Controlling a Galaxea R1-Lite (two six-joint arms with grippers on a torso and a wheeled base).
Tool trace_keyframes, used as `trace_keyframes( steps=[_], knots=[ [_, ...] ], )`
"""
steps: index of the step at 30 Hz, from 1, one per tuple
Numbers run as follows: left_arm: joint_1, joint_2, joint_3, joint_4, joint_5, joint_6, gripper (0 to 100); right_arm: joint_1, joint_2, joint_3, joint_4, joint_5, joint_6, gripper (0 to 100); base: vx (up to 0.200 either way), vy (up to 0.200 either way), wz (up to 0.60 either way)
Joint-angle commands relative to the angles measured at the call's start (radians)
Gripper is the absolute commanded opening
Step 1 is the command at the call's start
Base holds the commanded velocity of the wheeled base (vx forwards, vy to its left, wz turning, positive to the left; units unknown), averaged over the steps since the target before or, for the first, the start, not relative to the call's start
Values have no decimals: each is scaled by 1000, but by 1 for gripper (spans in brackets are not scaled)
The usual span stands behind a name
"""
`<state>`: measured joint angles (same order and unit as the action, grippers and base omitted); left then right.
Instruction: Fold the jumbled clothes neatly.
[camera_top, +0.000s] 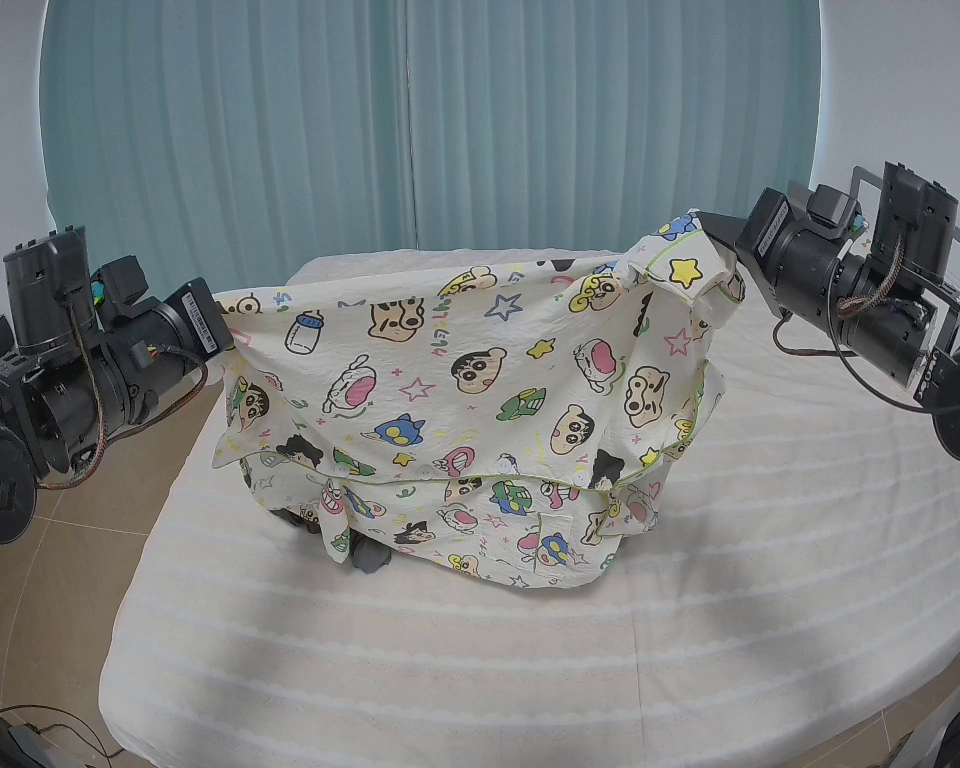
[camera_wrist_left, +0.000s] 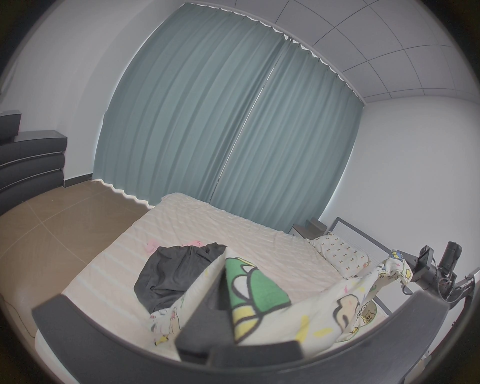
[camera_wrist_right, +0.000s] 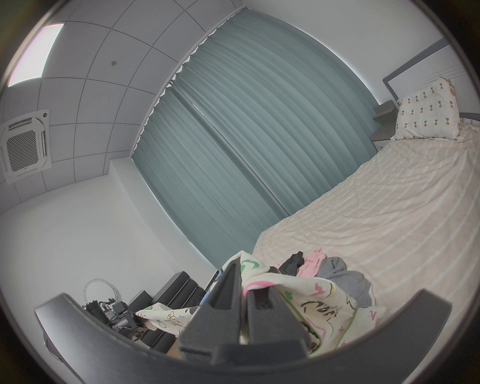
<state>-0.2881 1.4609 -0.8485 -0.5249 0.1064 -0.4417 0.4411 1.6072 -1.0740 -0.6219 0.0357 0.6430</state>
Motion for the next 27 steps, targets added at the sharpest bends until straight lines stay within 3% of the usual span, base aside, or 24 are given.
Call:
trace_keyframes(
  steps=[1,3,15,27],
  knots=[
    [1,-25,14,-1,4,0,0,7,-32,14,1,1,0,0,-200,0,0],
    [0,-36,20,-1,3,-2,0,15,-44,16,2,0,1,0,-200,0,0],
    [-22,-83,72,0,6,-2,0,65,-115,46,2,0,1,0,0,0,0],
    [-63,-96,72,-1,6,-2,0,64,-139,69,-1,0,1,0,0,-200,0]
  ],
)
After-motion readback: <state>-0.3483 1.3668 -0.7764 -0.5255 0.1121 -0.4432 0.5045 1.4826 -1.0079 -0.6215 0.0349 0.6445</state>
